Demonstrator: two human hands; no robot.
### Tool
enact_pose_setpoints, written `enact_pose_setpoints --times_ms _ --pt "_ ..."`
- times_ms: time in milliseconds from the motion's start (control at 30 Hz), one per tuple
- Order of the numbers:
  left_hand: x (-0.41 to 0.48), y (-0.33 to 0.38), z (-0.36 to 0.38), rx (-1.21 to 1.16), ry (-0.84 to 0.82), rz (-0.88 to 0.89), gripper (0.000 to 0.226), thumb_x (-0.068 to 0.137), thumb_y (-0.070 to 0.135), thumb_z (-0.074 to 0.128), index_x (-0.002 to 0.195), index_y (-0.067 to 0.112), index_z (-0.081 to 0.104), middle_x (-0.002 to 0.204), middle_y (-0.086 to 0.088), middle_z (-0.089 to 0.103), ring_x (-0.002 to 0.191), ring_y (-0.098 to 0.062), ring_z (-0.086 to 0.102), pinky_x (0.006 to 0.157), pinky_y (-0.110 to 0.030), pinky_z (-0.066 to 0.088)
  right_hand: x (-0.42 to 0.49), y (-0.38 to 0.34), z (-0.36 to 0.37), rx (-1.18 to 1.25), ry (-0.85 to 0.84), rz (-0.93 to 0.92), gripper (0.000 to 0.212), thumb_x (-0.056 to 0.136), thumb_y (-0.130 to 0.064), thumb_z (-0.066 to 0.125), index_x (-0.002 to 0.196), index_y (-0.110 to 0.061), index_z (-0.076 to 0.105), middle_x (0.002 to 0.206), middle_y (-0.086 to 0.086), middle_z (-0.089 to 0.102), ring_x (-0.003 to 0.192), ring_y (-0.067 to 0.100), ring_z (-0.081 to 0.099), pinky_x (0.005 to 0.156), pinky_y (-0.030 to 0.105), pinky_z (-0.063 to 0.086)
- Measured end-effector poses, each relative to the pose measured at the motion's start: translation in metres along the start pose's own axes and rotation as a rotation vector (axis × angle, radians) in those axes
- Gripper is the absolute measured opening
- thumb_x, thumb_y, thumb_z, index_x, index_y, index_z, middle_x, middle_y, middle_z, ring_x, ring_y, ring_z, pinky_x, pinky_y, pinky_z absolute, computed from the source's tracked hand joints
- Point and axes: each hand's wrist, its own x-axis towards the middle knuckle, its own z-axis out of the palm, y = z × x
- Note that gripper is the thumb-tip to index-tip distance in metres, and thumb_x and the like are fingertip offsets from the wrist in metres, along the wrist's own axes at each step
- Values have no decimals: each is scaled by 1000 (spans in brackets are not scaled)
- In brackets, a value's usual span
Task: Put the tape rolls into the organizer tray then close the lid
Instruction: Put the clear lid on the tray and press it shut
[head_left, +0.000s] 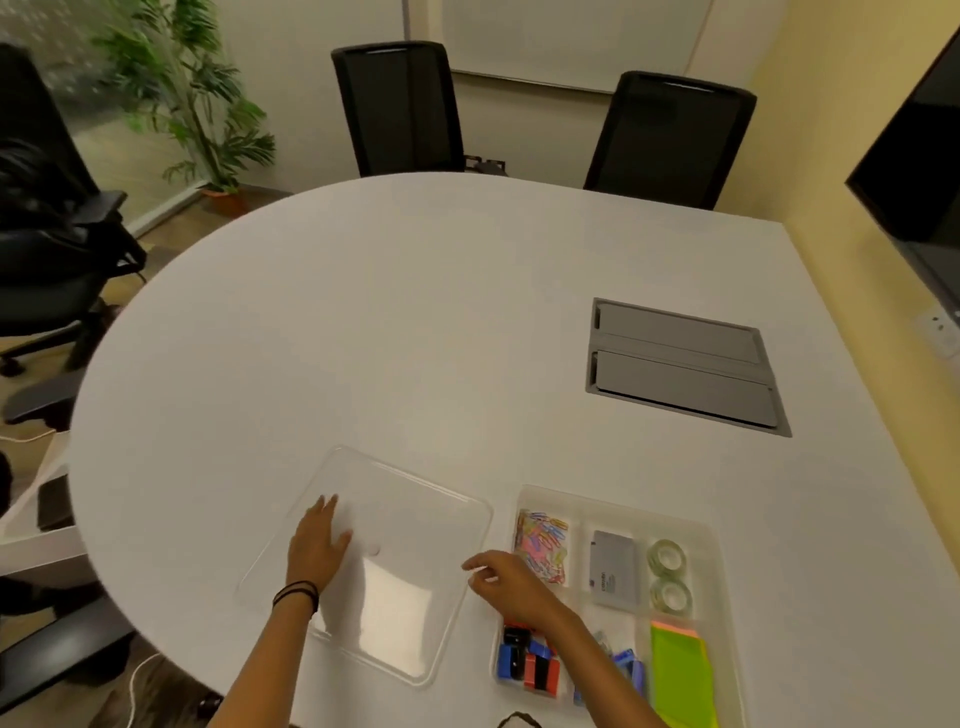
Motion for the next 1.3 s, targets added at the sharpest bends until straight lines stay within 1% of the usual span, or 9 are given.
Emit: enact_pose_setpoints --times_ms 133,200,300,533,800,933,1000,1133,1300 --pt "-1 -37 -15 135 -67 -166 65 95 28 53 148 10 18 158 -19 11 146 -34 11 118 -50 17 8 2 19 -240 -86 -11 40 97 -20 44 137 -15 40 155 11 21 140 22 28 116 32 23" --pt "-1 -48 -21 90 -59 -201 64 95 25 53 147 8 20 156 -21 16 144 -36 18 118 -49 20 13 2 23 -330 -72 14 43 98 -11 39 140 -15 34 158 15 9 140 24 29 114 31 27" --pt "1 -57 -27 -9 -33 -233 59 95 18 52 145 4 25 151 -25 26 136 -40 33 112 -51 30 21 -1 29 -436 -56 45 43 95 1 35 137 -10 35 156 20 13 130 29 43 107 34 39" --pt "18 -64 -41 -171 29 -296 53 94 12 53 142 3 31 132 -33 46 120 -47 46 104 -51 37 25 4 44 -380 -66 84 38 95 -1 38 132 -10 44 157 19 5 125 29 49 105 30 38" --pt "26 -70 -54 -345 89 -246 30 95 2 45 121 2 61 107 -22 68 99 -38 60 94 -43 47 30 2 42 -326 -41 51 41 96 -4 40 136 -12 39 157 19 3 141 23 28 112 21 23" --pt "26 -58 -73 -499 120 -209 27 97 -1 43 114 -1 63 87 -19 67 64 -19 61 48 -11 51 34 -1 33 -334 -92 9 48 96 -15 44 142 -18 30 158 17 3 145 23 17 116 28 18" --pt "28 -49 -84 -540 129 -157 26 97 -1 43 114 -1 63 87 -19 66 57 -9 63 43 -6 48 34 -1 27 -346 -109 18 52 97 -14 43 145 -20 23 158 14 3 146 22 13 118 31 14" --pt "29 -31 -110 -646 159 -55 27 98 2 46 120 -1 60 90 -19 67 66 -30 61 50 -10 54 32 -4 20 -370 52 -40 65 96 4 33 147 -20 3 158 7 -8 147 23 -1 119 30 10" --pt "26 -3 -138 -725 202 64 28 98 6 46 123 3 58 93 -19 65 67 -29 60 54 -10 56 23 -1 2 -474 293 -204 91 84 19 35 138 -31 -18 151 -8 -21 145 20 -14 118 32 6"
